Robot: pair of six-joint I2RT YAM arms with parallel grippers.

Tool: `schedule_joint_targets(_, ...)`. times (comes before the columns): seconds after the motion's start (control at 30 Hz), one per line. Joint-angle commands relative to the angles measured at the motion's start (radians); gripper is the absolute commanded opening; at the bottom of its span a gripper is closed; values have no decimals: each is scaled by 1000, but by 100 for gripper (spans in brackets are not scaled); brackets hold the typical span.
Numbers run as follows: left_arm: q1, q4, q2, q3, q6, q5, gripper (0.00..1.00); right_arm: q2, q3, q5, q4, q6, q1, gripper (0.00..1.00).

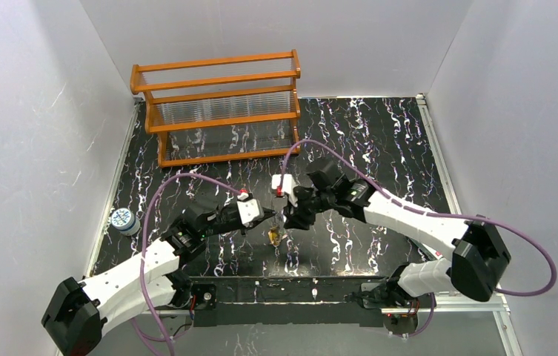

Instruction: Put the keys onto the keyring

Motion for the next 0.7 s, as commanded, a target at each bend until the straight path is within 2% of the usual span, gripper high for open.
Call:
schedule_joint_targets(0.0,-3,258,-41,-80,-123,5,0,-119,-61,-186,208,63,-93,48)
schedule_joint_targets(0.1,-2,365,-55,-126,-150,15,0,-179,-113,-308,301,83,-140,48)
schedule_joint_targets(0.27,-2,514,-77,-193,-182,28,0,-249,-174,-402,450,142,-189,49)
schedule_joint_targets(0.43,-2,643,-76,-235,-217,67,0,-248,-196,-491,541,171,-197,50)
schedule_joint_targets(0.67,-2,717,-75,-250,-240,92,0,-204,-200,-577,631,225,-197,49)
